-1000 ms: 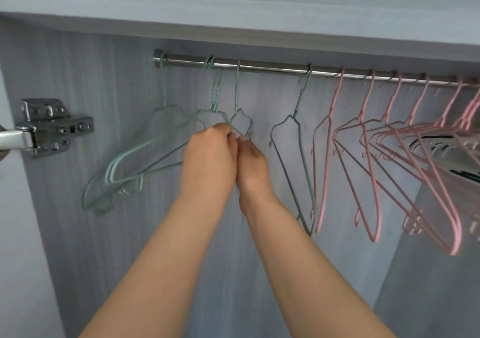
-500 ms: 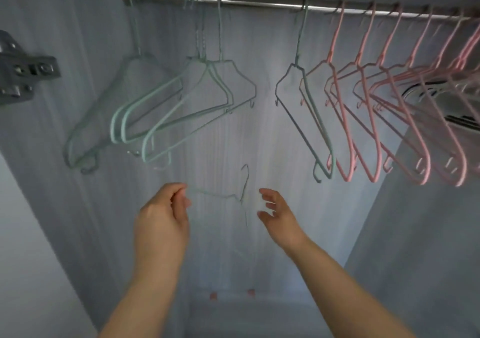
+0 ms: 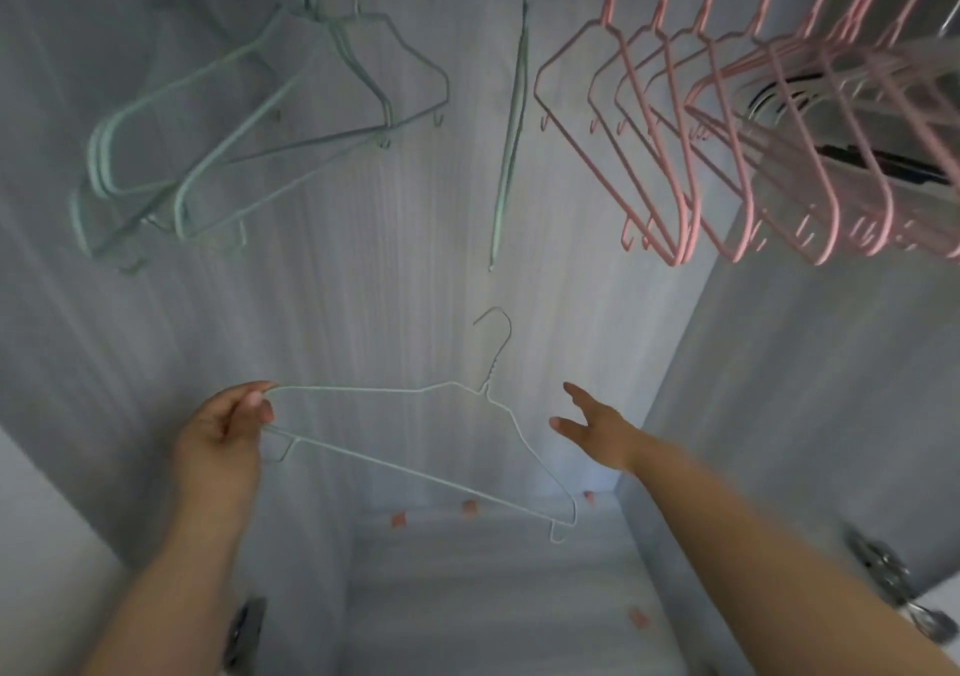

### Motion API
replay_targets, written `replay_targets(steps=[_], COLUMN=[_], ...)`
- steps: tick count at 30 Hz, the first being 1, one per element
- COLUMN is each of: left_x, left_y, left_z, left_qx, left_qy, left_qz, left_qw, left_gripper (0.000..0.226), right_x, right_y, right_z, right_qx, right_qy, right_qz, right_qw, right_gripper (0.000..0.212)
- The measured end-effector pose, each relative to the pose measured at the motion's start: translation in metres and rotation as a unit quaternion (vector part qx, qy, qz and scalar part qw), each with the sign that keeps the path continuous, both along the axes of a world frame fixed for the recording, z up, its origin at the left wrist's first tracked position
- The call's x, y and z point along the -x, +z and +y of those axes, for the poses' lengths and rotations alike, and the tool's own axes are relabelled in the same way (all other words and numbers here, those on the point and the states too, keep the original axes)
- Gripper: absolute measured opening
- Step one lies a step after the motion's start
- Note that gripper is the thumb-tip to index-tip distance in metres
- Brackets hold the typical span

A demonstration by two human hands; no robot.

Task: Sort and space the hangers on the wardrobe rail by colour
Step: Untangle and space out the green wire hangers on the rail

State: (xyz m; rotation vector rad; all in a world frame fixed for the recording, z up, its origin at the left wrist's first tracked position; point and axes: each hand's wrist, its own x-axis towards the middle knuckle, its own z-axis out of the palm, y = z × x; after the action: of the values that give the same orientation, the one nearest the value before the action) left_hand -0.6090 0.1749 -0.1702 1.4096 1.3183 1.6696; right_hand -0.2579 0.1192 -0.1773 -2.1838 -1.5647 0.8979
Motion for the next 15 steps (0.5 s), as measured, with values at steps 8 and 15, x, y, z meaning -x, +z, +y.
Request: replay_targets(steps=[8, 15], left_x=[0.001, -0.004], left_y=[-0.044, -0.046], left_z=[0.011, 0.016], left_qx=[0.107, 0.129], left_qy=[-0.091, -0.085], left_qz=[-0.086, -0.131], left_qw=[0.986, 0.979], left_gripper=[0.029, 0.029], right_x=[-0.002, 0.011], right_y=[-0.008, 0.012], right_z=[-0.027, -0.04], right_qx=[0.091, 0.048], right_qy=[0.007, 0.027], right_qz=[0.08, 0.196], right_qw=[0.993, 0.979], right_gripper=[0.058, 0.032])
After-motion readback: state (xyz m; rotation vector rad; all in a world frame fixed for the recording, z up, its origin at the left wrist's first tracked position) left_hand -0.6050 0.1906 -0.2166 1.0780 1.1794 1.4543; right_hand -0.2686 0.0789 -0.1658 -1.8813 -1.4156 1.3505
